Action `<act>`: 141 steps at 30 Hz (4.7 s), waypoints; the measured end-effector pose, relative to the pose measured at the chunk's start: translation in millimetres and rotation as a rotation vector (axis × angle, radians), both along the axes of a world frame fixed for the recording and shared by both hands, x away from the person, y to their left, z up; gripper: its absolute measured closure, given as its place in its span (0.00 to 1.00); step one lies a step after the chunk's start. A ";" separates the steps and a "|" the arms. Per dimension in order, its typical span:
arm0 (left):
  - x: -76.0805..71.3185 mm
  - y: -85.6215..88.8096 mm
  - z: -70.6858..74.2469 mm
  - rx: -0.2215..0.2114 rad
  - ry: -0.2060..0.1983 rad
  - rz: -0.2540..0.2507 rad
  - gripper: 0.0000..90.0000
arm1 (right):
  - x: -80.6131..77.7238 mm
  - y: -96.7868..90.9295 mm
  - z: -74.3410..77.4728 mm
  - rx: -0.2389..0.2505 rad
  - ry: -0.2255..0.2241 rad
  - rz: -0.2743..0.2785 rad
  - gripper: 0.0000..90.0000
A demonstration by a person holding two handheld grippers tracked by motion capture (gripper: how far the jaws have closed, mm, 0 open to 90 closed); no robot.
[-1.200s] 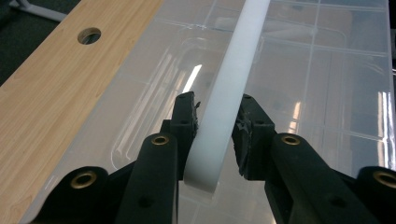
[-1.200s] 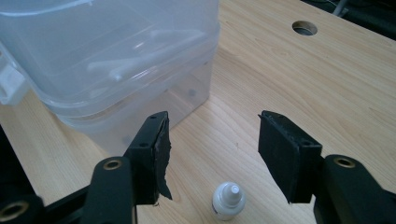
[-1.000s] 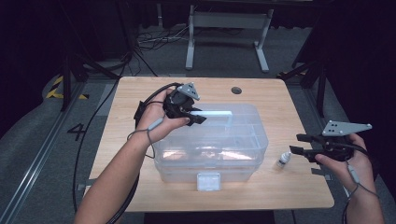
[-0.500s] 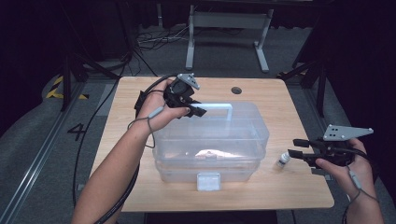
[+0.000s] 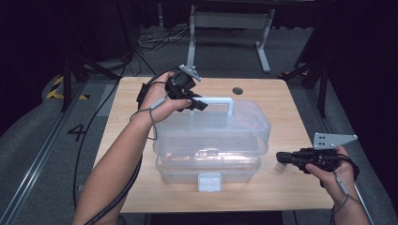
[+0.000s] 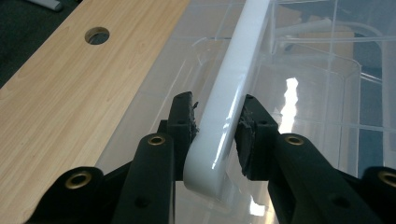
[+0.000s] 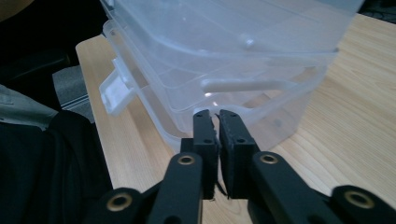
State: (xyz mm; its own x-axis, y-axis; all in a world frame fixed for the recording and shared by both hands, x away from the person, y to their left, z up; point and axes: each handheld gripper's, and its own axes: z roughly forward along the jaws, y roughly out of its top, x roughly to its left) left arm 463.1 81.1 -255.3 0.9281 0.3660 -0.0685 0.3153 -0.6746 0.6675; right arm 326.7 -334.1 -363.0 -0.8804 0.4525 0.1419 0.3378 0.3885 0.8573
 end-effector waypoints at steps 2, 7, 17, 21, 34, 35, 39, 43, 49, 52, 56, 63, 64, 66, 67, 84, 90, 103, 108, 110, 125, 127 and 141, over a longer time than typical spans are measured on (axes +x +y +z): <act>2.5 -0.1 0.4 -0.002 0.000 0.000 0.78 | 1.1 4.9 -4.7 0.016 0.001 0.011 1.00; 6.6 -0.3 1.6 -0.004 0.010 0.005 0.78 | 0.9 12.1 -7.4 0.059 -0.009 0.022 1.00; 16.0 -0.1 3.4 -0.009 0.034 0.015 0.77 | 3.4 25.8 -13.5 0.175 -0.054 0.039 1.00; 18.3 -0.3 4.1 -0.004 0.039 0.015 0.77 | 5.9 29.4 -18.2 0.213 -0.075 0.019 1.00; 17.6 -0.3 3.7 -0.005 0.044 0.017 0.77 | 9.3 35.2 -21.1 0.253 -0.121 -0.012 1.00; 17.5 -0.3 3.7 -0.005 0.045 0.019 0.77 | 9.5 35.3 -21.0 0.252 -0.122 -0.015 1.00; 17.6 -0.4 3.9 -0.004 0.046 0.018 0.77 | 10.7 35.5 -20.9 0.253 -0.129 -0.025 1.00; 17.5 -0.3 3.7 -0.006 0.047 0.020 0.77 | 11.2 37.2 -21.1 0.255 -0.131 -0.026 1.00; 16.5 -0.4 3.1 -0.011 0.044 0.029 0.77 | 11.5 37.9 -21.0 0.255 -0.134 -0.023 1.00; 16.3 -0.2 3.0 -0.010 0.046 0.030 0.77 | 11.3 38.1 -20.6 0.251 -0.134 -0.024 1.00; 16.1 -0.4 2.8 -0.012 0.044 0.032 0.77 | 11.4 38.2 -20.7 0.251 -0.134 -0.025 1.00; 16.8 -0.8 3.0 -0.011 0.046 0.034 0.77 | 11.4 37.9 -20.3 0.252 -0.136 -0.027 1.00; 16.9 -0.9 2.9 -0.011 0.046 0.035 0.77 | 11.5 37.9 -20.2 0.252 -0.138 -0.027 1.00; 17.4 -0.7 3.3 -0.009 0.052 0.033 0.76 | 11.4 37.9 -20.0 0.252 -0.138 -0.029 1.00; 17.5 -0.8 3.1 -0.011 0.049 0.036 0.76 | 11.4 37.9 -19.8 0.252 -0.139 -0.030 1.00; 7.2 4.4 21.3 -0.064 -0.052 0.095 0.39 | 12.2 37.1 -17.4 0.248 -0.144 -0.035 1.00; -10.6 19.4 35.4 -0.115 -0.123 0.127 0.37 | 13.7 37.0 -15.3 0.249 -0.149 -0.034 1.00; -61.0 70.0 47.5 -0.177 -0.160 0.140 0.69 | 16.4 37.4 -11.2 0.256 -0.152 -0.040 1.00; -81.7 88.7 40.4 -0.211 -0.186 0.164 0.67 | 16.7 37.6 -10.3 0.256 -0.151 -0.042 1.00; -90.2 96.2 35.5 -0.221 -0.191 0.181 0.64 | 16.6 37.7 -10.1 0.254 -0.151 -0.044 1.00; -128.7 131.0 0.1 -0.230 -0.205 0.233 0.55 | 16.9 37.8 -9.1 0.255 -0.148 -0.051 1.00; -131.5 133.2 -2.6 -0.235 -0.206 0.235 0.54 | 16.9 37.8 -8.9 0.254 -0.148 -0.052 1.00; -151.7 137.0 -60.1 -0.249 -0.083 0.148 0.84 | 16.8 38.6 -7.9 0.256 -0.147 -0.058 1.00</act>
State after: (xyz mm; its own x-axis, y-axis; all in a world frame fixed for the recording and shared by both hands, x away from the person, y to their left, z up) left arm 311.4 218.1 -315.4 0.8721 0.4791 -0.0993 0.3355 -0.4379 0.8341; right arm 343.5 -295.5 -370.9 -0.8735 0.4689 0.1310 0.2184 0.1370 0.9662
